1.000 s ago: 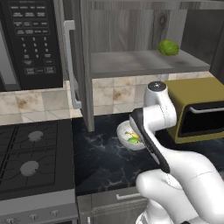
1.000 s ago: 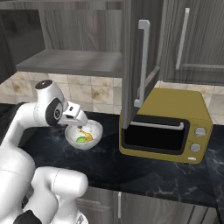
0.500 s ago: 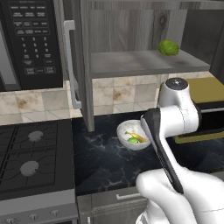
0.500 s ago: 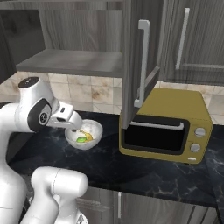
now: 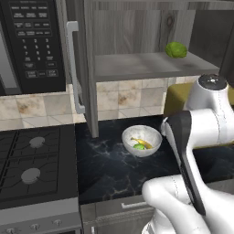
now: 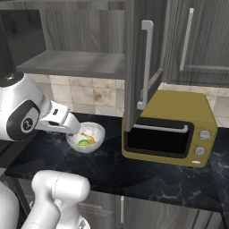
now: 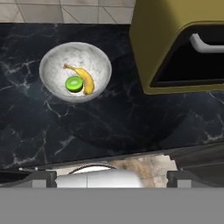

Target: Open the cabinet. Pick the banana and kiwi from the cabinet and place them into the bowl. Then close the cabinet.

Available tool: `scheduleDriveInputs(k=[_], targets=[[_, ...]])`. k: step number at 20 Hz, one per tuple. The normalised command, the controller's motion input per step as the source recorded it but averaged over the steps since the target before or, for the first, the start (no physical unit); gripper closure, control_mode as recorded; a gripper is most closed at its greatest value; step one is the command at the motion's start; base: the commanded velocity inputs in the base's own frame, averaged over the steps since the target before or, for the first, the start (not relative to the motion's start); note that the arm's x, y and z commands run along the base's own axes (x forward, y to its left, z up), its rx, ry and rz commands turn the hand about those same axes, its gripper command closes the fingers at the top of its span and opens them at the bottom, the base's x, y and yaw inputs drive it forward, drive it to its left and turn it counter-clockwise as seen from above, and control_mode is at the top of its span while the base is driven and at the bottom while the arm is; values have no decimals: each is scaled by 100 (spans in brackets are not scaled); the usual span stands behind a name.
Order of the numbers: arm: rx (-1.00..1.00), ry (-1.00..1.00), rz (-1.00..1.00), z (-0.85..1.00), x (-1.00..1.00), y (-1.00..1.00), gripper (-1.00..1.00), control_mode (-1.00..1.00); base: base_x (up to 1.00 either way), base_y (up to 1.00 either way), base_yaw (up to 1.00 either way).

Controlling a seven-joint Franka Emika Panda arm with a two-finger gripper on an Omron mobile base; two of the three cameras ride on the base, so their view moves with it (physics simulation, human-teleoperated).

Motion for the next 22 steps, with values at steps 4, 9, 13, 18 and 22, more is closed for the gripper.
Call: scheduleDriveInputs(k=[4, 9, 13, 18, 22], targets=[[0, 0, 0, 43, -23, -17, -100, -100, 0, 0, 0], [0, 0, 0, 38, -31, -18, -100, -100, 0, 0, 0], [0, 0, 0, 31, -39, -11, -100, -100, 0, 0, 0], [0, -2, 0, 22, -44, -5, -100, -100, 0, 0, 0], [0, -5, 0, 23, -42, -7, -100, -100, 0, 0, 0]])
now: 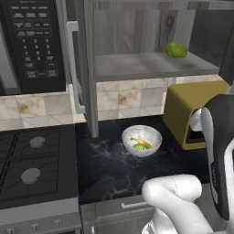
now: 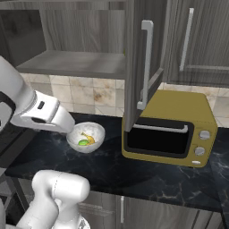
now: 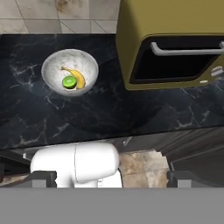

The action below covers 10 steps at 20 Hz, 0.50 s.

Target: Open the cabinet. Pick the banana and kiwi from the cabinet and place them into the bowl. Then close the cabinet.

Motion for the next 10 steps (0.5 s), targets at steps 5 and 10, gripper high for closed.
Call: scheduleDriveInputs(k=[5, 10], targets=[[0, -5, 0, 24, -31, -12, -100, -100, 0, 0, 0], [0, -4, 0, 21, -30, -18, -100, -100, 0, 0, 0]])
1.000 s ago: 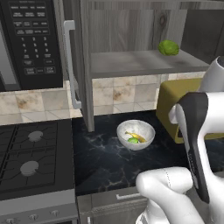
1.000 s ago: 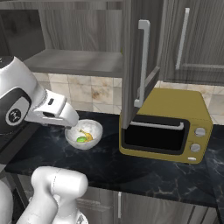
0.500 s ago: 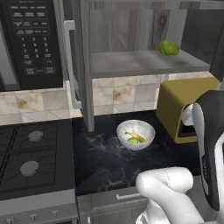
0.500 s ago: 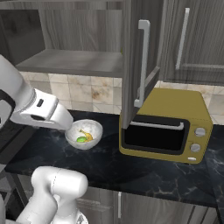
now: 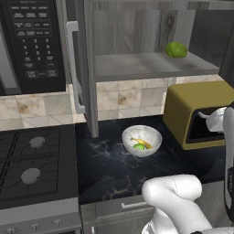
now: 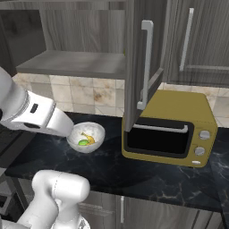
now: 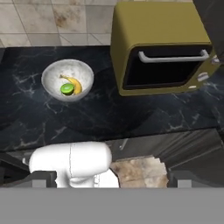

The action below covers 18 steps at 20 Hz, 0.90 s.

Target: Open the cabinet. Pick the banana and kiwi from the cabinet and place them into the bowl. Then close the cabinet.

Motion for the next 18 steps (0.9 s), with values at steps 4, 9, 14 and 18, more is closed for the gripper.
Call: scheduleDriveInputs(k=[4, 9, 14, 18], targets=[[0, -3, 0, 16, -30, -17, 100, -100, 0, 0, 0], [0, -1, 0, 10, -19, -16, 100, -100, 0, 0, 0], [0, 0, 0, 2, -2, -18, 100, -100, 0, 0, 0], [1, 0, 0, 0, 0, -33, 100, -100, 0, 0, 0]])
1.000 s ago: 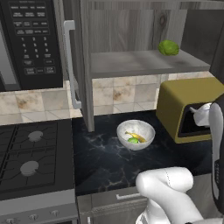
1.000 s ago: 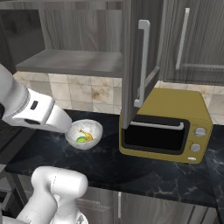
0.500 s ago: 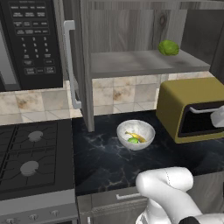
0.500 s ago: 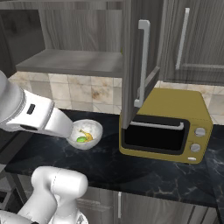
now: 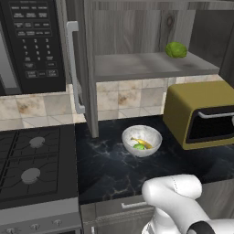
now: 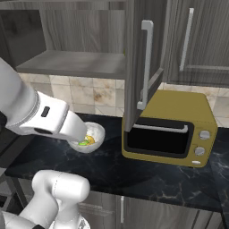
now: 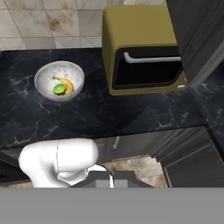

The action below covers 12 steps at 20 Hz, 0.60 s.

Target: Open the cabinet. Pick the banana and kiwi from the cabinet and place them into the bowl. Then close the cabinet.

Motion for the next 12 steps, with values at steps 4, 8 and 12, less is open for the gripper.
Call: scheduleDriveInputs(k=[4, 8, 12], targets=[[5, 0, 0, 0, 0, -43, 100, -100, 0, 0, 0], [9, 0, 0, 0, 0, -42, 100, -100, 0, 0, 0], [9, 0, 0, 0, 0, -41, 100, -100, 0, 0, 0]])
